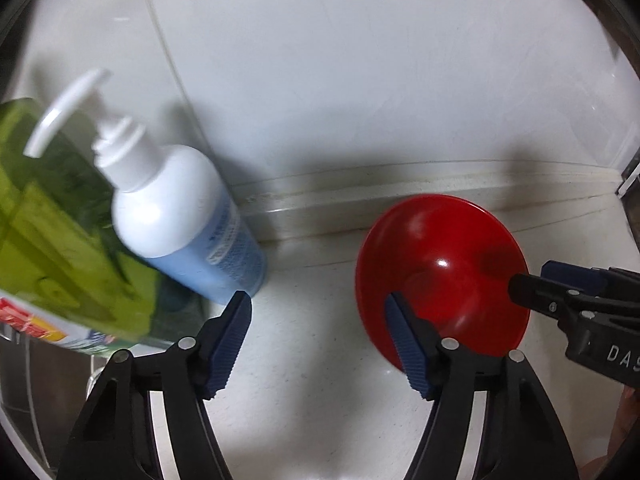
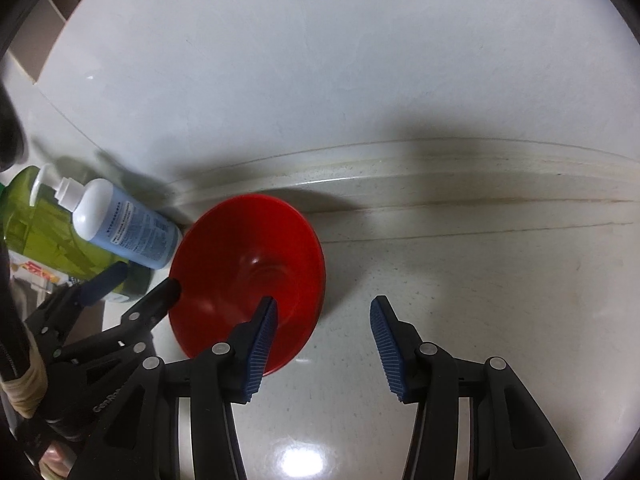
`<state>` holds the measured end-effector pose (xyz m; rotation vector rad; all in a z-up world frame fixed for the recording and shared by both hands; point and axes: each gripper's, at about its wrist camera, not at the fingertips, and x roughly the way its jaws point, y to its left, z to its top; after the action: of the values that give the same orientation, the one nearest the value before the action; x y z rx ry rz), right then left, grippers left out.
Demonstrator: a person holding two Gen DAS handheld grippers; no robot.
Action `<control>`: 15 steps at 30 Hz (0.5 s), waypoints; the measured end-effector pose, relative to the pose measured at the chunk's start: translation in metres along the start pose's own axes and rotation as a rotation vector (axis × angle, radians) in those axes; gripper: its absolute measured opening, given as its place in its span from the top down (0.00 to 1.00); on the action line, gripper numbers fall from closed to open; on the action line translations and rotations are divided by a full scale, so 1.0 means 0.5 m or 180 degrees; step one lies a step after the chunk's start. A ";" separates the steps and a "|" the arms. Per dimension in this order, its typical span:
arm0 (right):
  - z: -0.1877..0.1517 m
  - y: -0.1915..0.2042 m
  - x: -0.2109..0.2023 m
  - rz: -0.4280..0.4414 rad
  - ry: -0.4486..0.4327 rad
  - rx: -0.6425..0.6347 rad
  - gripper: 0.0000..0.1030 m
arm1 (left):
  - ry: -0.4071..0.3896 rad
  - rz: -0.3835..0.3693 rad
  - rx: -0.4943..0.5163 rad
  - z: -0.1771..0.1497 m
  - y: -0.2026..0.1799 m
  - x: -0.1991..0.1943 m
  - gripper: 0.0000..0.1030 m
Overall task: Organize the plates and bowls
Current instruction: 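Close both tools on the red bowl rim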
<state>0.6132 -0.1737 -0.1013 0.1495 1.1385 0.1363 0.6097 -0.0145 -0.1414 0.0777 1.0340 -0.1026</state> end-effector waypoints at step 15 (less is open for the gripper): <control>0.007 -0.011 0.027 0.0072 0.0150 0.0024 0.87 | 0.0310 -0.0416 -0.0135 0.014 -0.013 0.086 0.78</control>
<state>0.6223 -0.1768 -0.1128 0.1669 1.1846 0.1563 0.6365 -0.0237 -0.1749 -0.0239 1.1380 -0.1971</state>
